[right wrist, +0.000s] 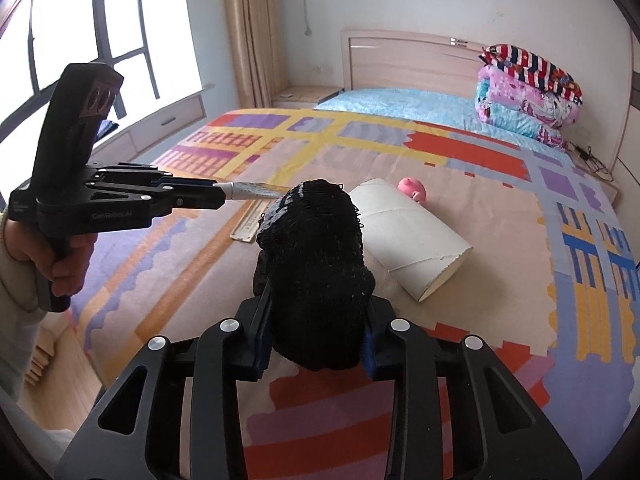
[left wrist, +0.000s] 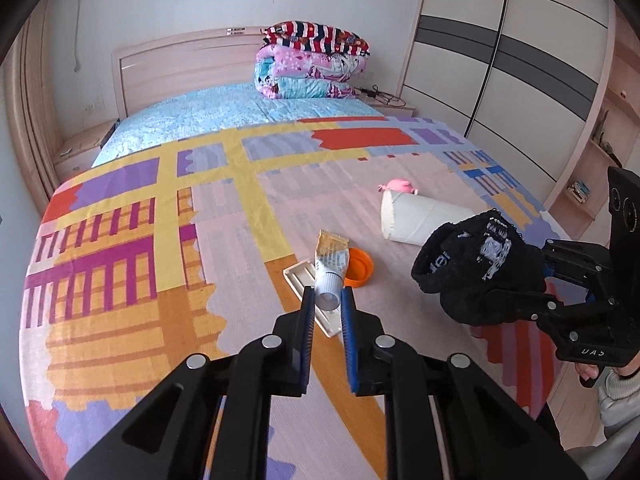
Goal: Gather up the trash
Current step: 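Carry the white tube and black cloth with both tools over the bin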
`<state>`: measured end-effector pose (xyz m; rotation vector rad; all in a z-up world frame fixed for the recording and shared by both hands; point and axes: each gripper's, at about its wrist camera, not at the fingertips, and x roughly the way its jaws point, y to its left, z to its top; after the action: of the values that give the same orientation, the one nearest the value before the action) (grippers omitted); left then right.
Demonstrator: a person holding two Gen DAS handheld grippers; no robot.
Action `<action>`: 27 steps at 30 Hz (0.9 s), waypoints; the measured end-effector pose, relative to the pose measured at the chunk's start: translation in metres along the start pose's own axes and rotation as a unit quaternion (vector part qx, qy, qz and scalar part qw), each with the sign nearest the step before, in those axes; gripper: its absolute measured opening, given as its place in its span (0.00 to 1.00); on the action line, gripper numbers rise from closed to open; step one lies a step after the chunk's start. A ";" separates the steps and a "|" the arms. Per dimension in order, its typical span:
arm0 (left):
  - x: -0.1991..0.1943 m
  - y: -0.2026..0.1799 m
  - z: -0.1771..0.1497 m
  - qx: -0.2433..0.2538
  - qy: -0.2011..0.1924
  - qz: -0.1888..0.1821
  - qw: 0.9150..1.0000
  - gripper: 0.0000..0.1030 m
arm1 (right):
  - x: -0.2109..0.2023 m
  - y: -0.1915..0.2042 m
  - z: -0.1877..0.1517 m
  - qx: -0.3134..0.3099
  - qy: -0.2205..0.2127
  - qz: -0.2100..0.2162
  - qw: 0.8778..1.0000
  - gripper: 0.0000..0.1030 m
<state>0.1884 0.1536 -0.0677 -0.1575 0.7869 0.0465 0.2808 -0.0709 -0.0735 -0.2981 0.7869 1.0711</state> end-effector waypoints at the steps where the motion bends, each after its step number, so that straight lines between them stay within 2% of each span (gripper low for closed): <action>1: -0.005 -0.003 -0.001 0.001 -0.003 0.001 1.000 0.12 | -0.004 0.002 -0.001 -0.001 -0.003 0.000 1.000 0.33; 15: -0.062 -0.037 -0.013 0.016 -0.043 0.007 0.999 0.12 | -0.057 0.021 -0.017 -0.013 -0.034 -0.007 0.999 0.33; 21: -0.086 -0.059 -0.023 0.031 -0.056 -0.002 0.998 0.12 | -0.077 0.030 -0.031 -0.022 -0.040 -0.012 0.999 0.33; 27: -0.100 -0.085 -0.047 0.041 -0.052 -0.020 0.998 0.12 | -0.095 0.039 -0.051 -0.032 -0.035 -0.014 0.999 0.33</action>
<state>0.0932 0.0642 -0.0194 -0.0915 0.6808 -0.0152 0.2015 -0.1453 -0.0373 -0.3227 0.6852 1.0758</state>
